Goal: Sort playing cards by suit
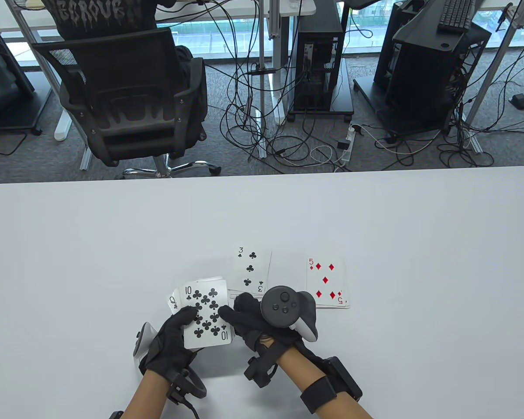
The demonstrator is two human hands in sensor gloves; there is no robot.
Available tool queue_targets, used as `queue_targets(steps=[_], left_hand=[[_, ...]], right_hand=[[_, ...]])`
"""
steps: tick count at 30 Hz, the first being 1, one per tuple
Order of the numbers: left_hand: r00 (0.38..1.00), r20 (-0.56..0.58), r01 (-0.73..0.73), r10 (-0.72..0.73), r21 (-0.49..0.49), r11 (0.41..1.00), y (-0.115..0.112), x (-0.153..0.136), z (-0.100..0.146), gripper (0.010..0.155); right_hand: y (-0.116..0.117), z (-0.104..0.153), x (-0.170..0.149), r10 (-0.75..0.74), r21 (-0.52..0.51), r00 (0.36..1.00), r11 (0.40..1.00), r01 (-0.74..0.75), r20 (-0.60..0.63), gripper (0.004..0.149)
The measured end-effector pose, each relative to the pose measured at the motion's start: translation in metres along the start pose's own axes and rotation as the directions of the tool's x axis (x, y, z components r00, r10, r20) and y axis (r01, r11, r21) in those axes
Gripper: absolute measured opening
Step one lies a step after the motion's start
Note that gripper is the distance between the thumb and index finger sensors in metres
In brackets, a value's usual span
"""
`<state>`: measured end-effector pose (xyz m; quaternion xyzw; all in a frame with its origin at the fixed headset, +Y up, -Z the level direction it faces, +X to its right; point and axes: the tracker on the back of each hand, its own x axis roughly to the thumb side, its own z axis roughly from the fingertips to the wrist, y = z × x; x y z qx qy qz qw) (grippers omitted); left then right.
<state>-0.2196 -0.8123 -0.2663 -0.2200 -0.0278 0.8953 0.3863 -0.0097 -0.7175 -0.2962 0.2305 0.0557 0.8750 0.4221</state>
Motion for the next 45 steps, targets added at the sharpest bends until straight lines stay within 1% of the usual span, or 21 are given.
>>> queue_targets(steps=[2, 4, 7, 10, 14, 18, 21, 23, 25, 31, 34, 36, 38, 40, 42, 43, 45], left_hand=[[1.0, 0.001, 0.0, 0.0, 0.0, 1.0, 0.0, 0.0, 0.0, 0.06], [1.0, 0.002, 0.008, -0.008, 0.003, 1.0, 0.001, 0.001, 0.0, 0.06], [1.0, 0.004, 0.014, -0.014, 0.005, 1.0, 0.001, 0.001, 0.0, 0.06], [1.0, 0.002, 0.015, -0.015, 0.001, 1.0, 0.0, 0.0, 0.0, 0.06], [1.0, 0.004, 0.028, -0.028, -0.009, 1.0, 0.001, 0.0, -0.001, 0.06], [1.0, 0.007, 0.023, -0.023, -0.026, 0.999, 0.001, 0.0, -0.001, 0.061], [1.0, 0.004, 0.017, -0.017, -0.036, 0.999, 0.0, 0.0, -0.001, 0.061], [1.0, 0.002, 0.014, -0.014, -0.039, 0.999, 0.0, 0.0, -0.002, 0.061], [1.0, 0.004, 0.004, -0.004, -0.04, 0.999, 0.0, -0.001, -0.002, 0.061], [1.0, 0.008, 0.005, -0.005, -0.037, 0.999, 0.0, 0.0, -0.002, 0.06], [1.0, 0.015, -0.011, 0.012, -0.034, 0.999, -0.001, 0.0, -0.002, 0.06], [1.0, 0.019, -0.011, 0.012, -0.031, 0.999, -0.001, 0.0, -0.003, 0.06], [1.0, 0.02, -0.012, 0.012, -0.026, 1.0, 0.0, 0.0, -0.003, 0.06], [1.0, 0.019, -0.019, 0.02, -0.019, 1.0, 0.0, 0.0, -0.002, 0.06], [1.0, 0.018, -0.021, 0.021, -0.016, 1.0, 0.0, 0.0, -0.002, 0.06], [1.0, 0.019, -0.02, 0.02, -0.016, 1.0, 0.0, 0.0, -0.002, 0.06], [1.0, 0.019, -0.017, 0.017, -0.014, 1.0, 0.0, 0.0, -0.002, 0.06]], right_hand=[[0.006, 0.001, 0.005, 0.071, 0.053, 0.997, 0.996, -0.072, 0.017, 0.081], [0.01, 0.003, 0.011, 0.139, 0.05, 0.99, 0.989, -0.141, 0.038, 0.086], [0.013, 0.004, 0.014, 0.202, 0.051, 0.978, 0.977, -0.205, 0.055, 0.087], [0.015, 0.003, 0.011, 0.207, 0.041, 0.977, 0.977, -0.209, 0.047, 0.084], [0.014, 0.001, 0.006, 0.158, 0.018, 0.987, 0.987, -0.159, 0.017, 0.074], [0.011, -0.001, -0.004, 0.019, 0.003, 0.999, 1.0, -0.019, -0.028, 0.058], [0.008, -0.002, -0.011, -0.087, 0.003, 0.995, 0.996, 0.087, -0.056, 0.048], [0.006, -0.003, -0.014, -0.126, -0.004, 0.99, 0.992, 0.126, -0.066, 0.043], [0.003, -0.003, -0.016, -0.142, -0.02, 0.987, 0.99, 0.141, -0.079, 0.041], [-0.011, -0.009, -0.023, -0.12, -0.055, 0.989, 0.992, 0.115, -0.091, 0.04], [-0.022, -0.013, -0.031, -0.174, -0.096, 0.979, 0.982, 0.164, -0.106, 0.04], [-0.031, -0.016, -0.039, -0.227, -0.149, 0.964, 0.967, 0.206, -0.14, 0.04], [-0.039, -0.019, -0.049, -0.283, -0.218, 0.945, 0.945, 0.245, -0.164, 0.04], [-0.049, -0.024, -0.062, -0.385, -0.297, 0.901, 0.9, 0.319, -0.2, 0.04], [-0.052, -0.028, -0.071, -0.44, -0.351, 0.868, 0.87, 0.348, -0.229, 0.04], [-0.054, -0.03, -0.074, -0.445, -0.371, 0.863, 0.863, 0.342, -0.239, 0.04], [-0.054, -0.035, -0.081, -0.408, -0.395, 0.869, 0.874, 0.283, -0.281, 0.04]])
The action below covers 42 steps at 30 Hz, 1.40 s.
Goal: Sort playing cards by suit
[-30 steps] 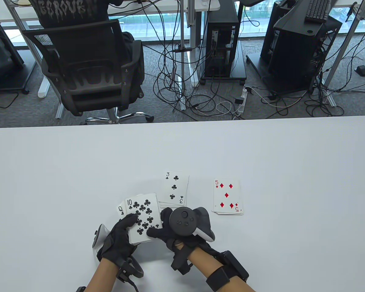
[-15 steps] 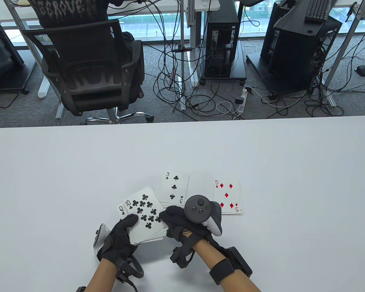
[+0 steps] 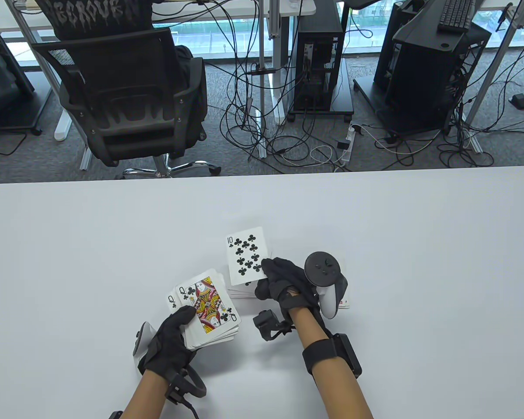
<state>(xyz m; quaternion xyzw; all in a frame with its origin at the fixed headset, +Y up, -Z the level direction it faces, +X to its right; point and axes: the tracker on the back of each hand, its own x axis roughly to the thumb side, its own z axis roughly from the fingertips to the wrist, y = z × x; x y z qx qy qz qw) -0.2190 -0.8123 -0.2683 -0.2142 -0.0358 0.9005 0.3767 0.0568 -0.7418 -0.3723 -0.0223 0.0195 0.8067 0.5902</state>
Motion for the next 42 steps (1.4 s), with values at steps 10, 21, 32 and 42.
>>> queue_targets(steps=[10, 21, 32, 42], left_hand=[[1.0, -0.002, 0.0, 0.0, 0.011, 1.0, 0.0, 0.001, 0.001, 0.06], [1.0, -0.008, 0.002, -0.002, 0.014, 1.0, 0.0, 0.001, 0.002, 0.06], [1.0, -0.01, 0.007, -0.007, 0.014, 1.0, 0.0, 0.001, 0.002, 0.06], [1.0, -0.018, 0.01, -0.01, 0.018, 1.0, 0.0, 0.0, 0.002, 0.06]], right_hand=[[0.026, -0.02, -0.02, 0.444, -0.004, 0.885, 0.894, -0.449, -0.136, 0.042], [0.052, -0.024, -0.012, 0.862, 0.098, 0.504, 0.507, -0.856, -0.059, 0.046], [0.051, -0.005, 0.01, 0.759, 0.055, 0.641, 0.64, -0.767, 0.113, 0.051], [0.041, 0.044, 0.036, 0.418, 0.148, 0.859, 0.868, -0.473, 0.295, 0.052]])
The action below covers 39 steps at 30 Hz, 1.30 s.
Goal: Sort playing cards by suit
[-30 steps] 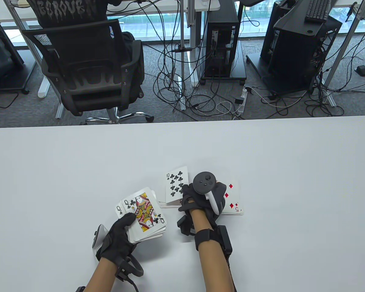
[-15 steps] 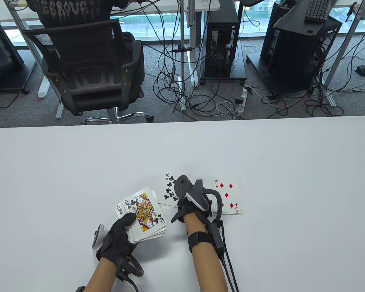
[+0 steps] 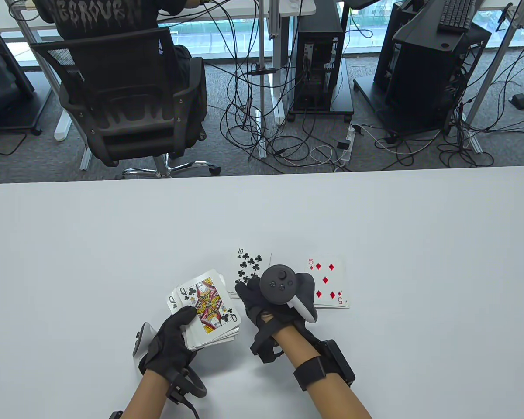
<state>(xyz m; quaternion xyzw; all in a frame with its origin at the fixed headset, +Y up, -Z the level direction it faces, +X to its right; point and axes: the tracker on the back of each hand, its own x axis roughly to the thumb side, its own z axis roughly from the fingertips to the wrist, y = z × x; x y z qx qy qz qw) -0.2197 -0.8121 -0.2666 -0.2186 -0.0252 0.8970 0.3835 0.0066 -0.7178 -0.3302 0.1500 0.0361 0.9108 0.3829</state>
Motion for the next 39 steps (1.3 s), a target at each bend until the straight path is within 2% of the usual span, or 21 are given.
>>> queue_targets(steps=[6, 10, 12, 15, 19, 26, 29, 35, 39], left_hand=[[1.0, -0.006, 0.002, -0.002, -0.001, 1.0, 0.0, -0.001, 0.0, 0.06], [1.0, -0.004, 0.004, -0.004, -0.002, 1.0, 0.0, -0.001, 0.0, 0.06], [1.0, -0.003, 0.002, -0.002, -0.005, 1.0, 0.0, -0.001, 0.0, 0.06], [1.0, 0.0, -0.003, 0.003, -0.017, 1.0, -0.001, -0.001, 0.0, 0.06], [1.0, 0.003, -0.006, 0.006, -0.02, 1.0, 0.0, -0.001, -0.001, 0.061], [1.0, 0.008, -0.004, 0.004, -0.017, 1.0, 0.0, -0.001, -0.001, 0.06], [1.0, 0.013, -0.012, 0.013, -0.017, 1.0, -0.001, 0.0, -0.001, 0.06], [1.0, 0.013, -0.017, 0.017, -0.006, 1.0, -0.001, 0.0, -0.001, 0.06], [1.0, 0.015, -0.014, 0.014, -0.002, 1.0, -0.001, 0.0, -0.001, 0.06]], right_hand=[[0.004, 0.018, 0.012, -0.096, 0.068, 0.992, 0.994, 0.091, 0.077, 0.062], [0.011, 0.023, 0.022, -0.033, 0.117, 0.992, 0.993, 0.019, 0.124, 0.073], [0.014, 0.024, 0.025, 0.016, 0.112, 0.99, 0.993, -0.031, 0.137, 0.071], [0.017, 0.024, 0.026, 0.017, 0.035, 0.988, 0.999, -0.022, 0.152, 0.055], [0.019, 0.021, 0.022, -0.088, 0.035, 0.99, 0.996, 0.084, 0.111, 0.042], [0.011, 0.009, 0.013, -0.098, 0.025, 0.993, 0.995, 0.096, 0.066, 0.04], [0.0, -0.001, 0.002, -0.145, -0.021, 0.989, 0.989, 0.146, 0.031, 0.04], [-0.02, -0.02, -0.027, -0.314, -0.18, 0.938, 0.941, 0.287, -0.145, 0.04], [-0.021, -0.033, -0.043, -0.234, -0.227, 0.94, 0.958, 0.178, -0.248, 0.041]])
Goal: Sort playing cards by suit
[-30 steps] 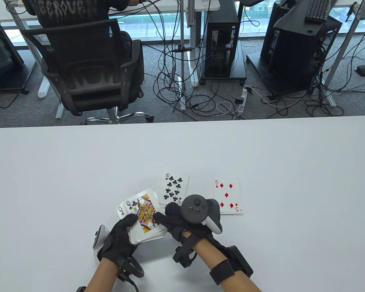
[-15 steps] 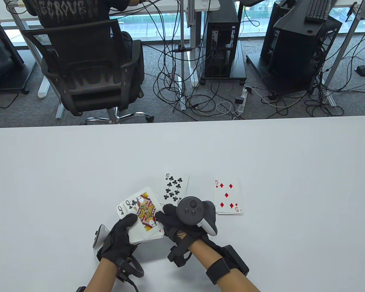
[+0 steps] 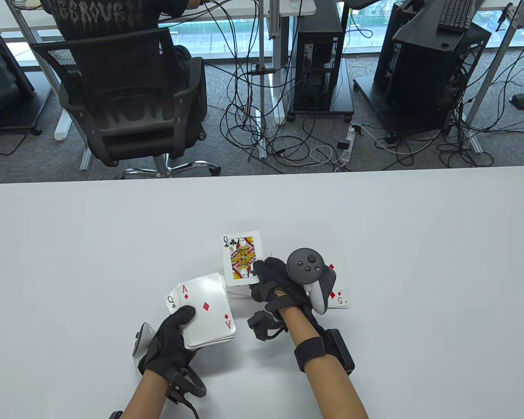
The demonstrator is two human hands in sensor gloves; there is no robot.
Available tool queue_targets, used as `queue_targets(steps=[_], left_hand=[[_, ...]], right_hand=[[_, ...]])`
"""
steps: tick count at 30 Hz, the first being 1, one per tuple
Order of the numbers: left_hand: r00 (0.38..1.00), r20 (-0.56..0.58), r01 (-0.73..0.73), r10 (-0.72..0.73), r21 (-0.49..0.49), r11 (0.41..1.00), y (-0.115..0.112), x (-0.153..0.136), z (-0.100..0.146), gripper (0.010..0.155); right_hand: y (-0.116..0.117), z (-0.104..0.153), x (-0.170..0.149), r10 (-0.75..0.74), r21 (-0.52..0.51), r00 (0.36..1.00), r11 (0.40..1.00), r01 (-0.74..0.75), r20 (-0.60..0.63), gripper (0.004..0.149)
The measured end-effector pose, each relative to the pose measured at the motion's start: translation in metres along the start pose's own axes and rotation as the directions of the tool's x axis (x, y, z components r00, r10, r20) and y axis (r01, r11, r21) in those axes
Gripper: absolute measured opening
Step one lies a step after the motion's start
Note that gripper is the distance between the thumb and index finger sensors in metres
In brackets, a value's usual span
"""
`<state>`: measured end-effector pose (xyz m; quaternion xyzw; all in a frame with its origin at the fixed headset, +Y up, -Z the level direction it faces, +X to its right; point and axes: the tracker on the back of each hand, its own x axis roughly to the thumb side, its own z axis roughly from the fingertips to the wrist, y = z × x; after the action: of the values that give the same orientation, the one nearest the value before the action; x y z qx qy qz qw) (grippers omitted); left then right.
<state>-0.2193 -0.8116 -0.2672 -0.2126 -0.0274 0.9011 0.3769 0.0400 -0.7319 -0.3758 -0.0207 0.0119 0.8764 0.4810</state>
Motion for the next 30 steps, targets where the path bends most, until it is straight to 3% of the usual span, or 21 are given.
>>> queue_targets(steps=[4, 11, 19, 27, 30], left_hand=[[1.0, 0.0, -0.002, 0.002, 0.0, 1.0, 0.0, 0.0, 0.0, 0.06], [1.0, 0.001, -0.003, 0.003, 0.002, 1.0, 0.0, 0.001, 0.001, 0.06], [1.0, -0.006, -0.001, 0.001, 0.006, 1.0, 0.0, 0.0, 0.001, 0.06], [1.0, -0.005, 0.005, -0.005, 0.007, 1.0, 0.001, 0.001, 0.001, 0.06], [1.0, -0.009, 0.003, -0.003, 0.008, 1.0, 0.0, 0.0, 0.001, 0.06]], right_hand=[[0.01, -0.01, -0.009, 0.134, -0.02, 0.988, 0.991, -0.136, -0.073, 0.042], [0.031, -0.023, -0.012, 0.33, 0.031, 0.93, 0.944, -0.329, -0.162, 0.045], [0.047, -0.028, -0.007, 0.657, 0.189, 0.746, 0.75, -0.633, -0.11, 0.051], [0.051, -0.02, -0.006, 0.679, 0.19, 0.732, 0.727, -0.659, -0.055, 0.057], [0.044, -0.014, -0.003, 0.641, 0.151, 0.768, 0.76, -0.632, -0.011, 0.058]])
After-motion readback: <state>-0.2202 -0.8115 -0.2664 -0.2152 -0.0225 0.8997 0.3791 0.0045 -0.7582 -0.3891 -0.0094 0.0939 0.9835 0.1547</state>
